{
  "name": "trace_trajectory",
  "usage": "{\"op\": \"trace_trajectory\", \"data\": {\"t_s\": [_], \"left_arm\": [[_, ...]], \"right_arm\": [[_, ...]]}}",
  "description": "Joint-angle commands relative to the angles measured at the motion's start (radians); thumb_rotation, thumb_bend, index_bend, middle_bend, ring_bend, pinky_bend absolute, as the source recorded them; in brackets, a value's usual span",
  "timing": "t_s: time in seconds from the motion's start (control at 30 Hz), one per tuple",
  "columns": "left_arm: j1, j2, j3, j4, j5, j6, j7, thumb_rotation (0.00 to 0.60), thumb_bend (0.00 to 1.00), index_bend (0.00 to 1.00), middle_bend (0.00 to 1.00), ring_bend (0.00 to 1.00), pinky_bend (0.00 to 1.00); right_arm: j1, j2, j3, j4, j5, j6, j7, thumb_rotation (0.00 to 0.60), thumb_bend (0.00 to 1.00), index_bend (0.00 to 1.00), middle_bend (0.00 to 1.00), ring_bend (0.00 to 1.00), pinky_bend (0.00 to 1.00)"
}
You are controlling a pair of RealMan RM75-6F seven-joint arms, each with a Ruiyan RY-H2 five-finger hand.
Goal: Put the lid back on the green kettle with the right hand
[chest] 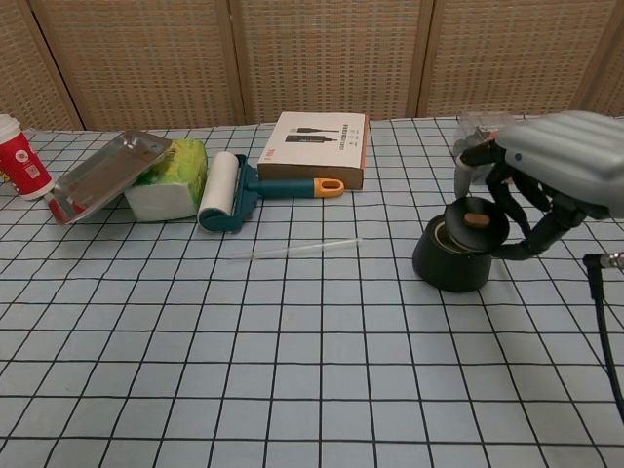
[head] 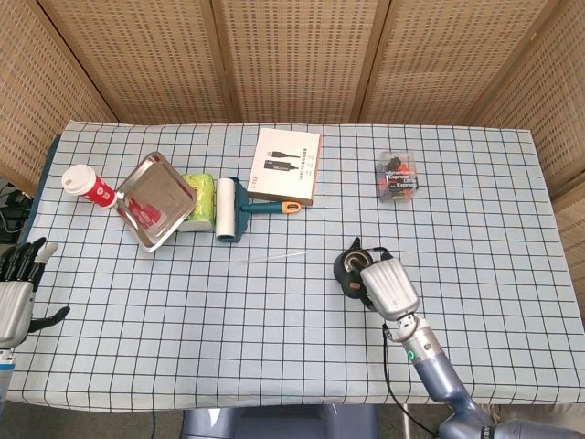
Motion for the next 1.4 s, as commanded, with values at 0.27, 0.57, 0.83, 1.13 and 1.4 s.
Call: {"op": "trace_trajectory", "data": {"t_s": [0.27, 0.57, 0.83, 1.13, 1.4], "left_arm": [[0.001, 0.004, -0.006, 0.003, -0.009, -0.001, -0.012, 0.600, 0.03, 0.00, 0.00, 0.00, 0.00], [-0.005, 0.004, -0.012, 0.009, -0.031, -0.020, -0.012, 0.600, 0.03, 0.00, 0.00, 0.00, 0.00], [-0.013, 0.004, -0.015, 0.013, -0.049, -0.043, -0.010, 0.600, 0.03, 0.00, 0.00, 0.00, 0.00], [-0.017, 0.007, -0.015, 0.013, -0.051, -0.051, -0.016, 0.600, 0.03, 0.00, 0.00, 0.00, 0.00], [-0.017, 0.010, -0.011, 0.008, -0.049, -0.054, -0.013, 0.600, 0.03, 0.00, 0.00, 0.00, 0.00]], "right_arm": [[0.063, -0.033, 0.061, 0.062, 0.121, -0.025, -0.040, 0.600, 0.38, 0.56, 0.77, 0.74, 0.52], [0.121, -0.122, 0.074, 0.206, 0.192, -0.063, -0.035, 0.600, 0.38, 0.56, 0.77, 0.74, 0.52], [0.151, -0.164, 0.075, 0.282, 0.221, -0.073, -0.023, 0.600, 0.38, 0.56, 0.77, 0.74, 0.52], [0.156, -0.175, 0.057, 0.306, 0.241, -0.068, -0.034, 0.600, 0.38, 0.56, 0.77, 0.74, 0.52], [0.159, -0.168, 0.044, 0.287, 0.270, -0.066, -0.062, 0.600, 0.38, 0.56, 0.77, 0.74, 0.52]]}}
